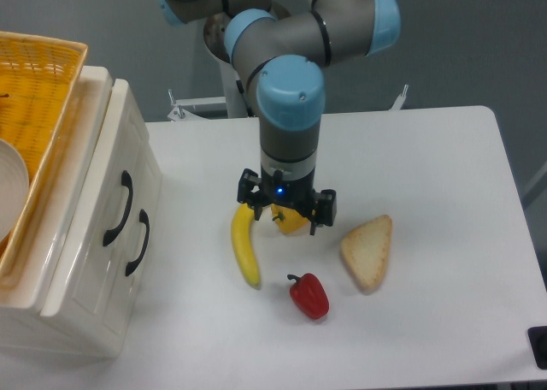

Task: Slide the top white drawer open
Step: 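Carry the gripper over the banana to the upper drawer's black handle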

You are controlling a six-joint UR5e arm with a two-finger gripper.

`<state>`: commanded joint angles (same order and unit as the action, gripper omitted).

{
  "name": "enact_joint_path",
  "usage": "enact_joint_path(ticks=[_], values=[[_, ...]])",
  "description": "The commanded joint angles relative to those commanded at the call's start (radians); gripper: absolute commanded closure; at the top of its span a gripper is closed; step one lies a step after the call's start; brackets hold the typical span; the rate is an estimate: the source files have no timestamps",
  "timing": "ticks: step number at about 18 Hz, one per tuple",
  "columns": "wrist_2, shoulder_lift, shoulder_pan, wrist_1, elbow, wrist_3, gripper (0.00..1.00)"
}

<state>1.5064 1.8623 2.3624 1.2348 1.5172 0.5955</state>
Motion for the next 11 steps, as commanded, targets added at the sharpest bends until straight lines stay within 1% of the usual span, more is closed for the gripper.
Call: enact_joint_path(ticks=[2,5,7,8,9,11], values=[[-0.017,0.000,-0.014,0.002,-0.002,-0.068,0.00],[-0.020,-0.008,-0.048,0.005,-0.003,-0.088,0.00],[-0.028,-0.015,-0.064,0.008,-0.006,-0.158,0.00],[-0.041,-0.024,-0.074,0.009,-0.006,-0.170,0.00],[-0.061,-0.025,-0.081,0.021,-0.005,-0.174,0.00],[-0.089,-0.028,-0.087,0.078,-0.005,-0.196,0.00]])
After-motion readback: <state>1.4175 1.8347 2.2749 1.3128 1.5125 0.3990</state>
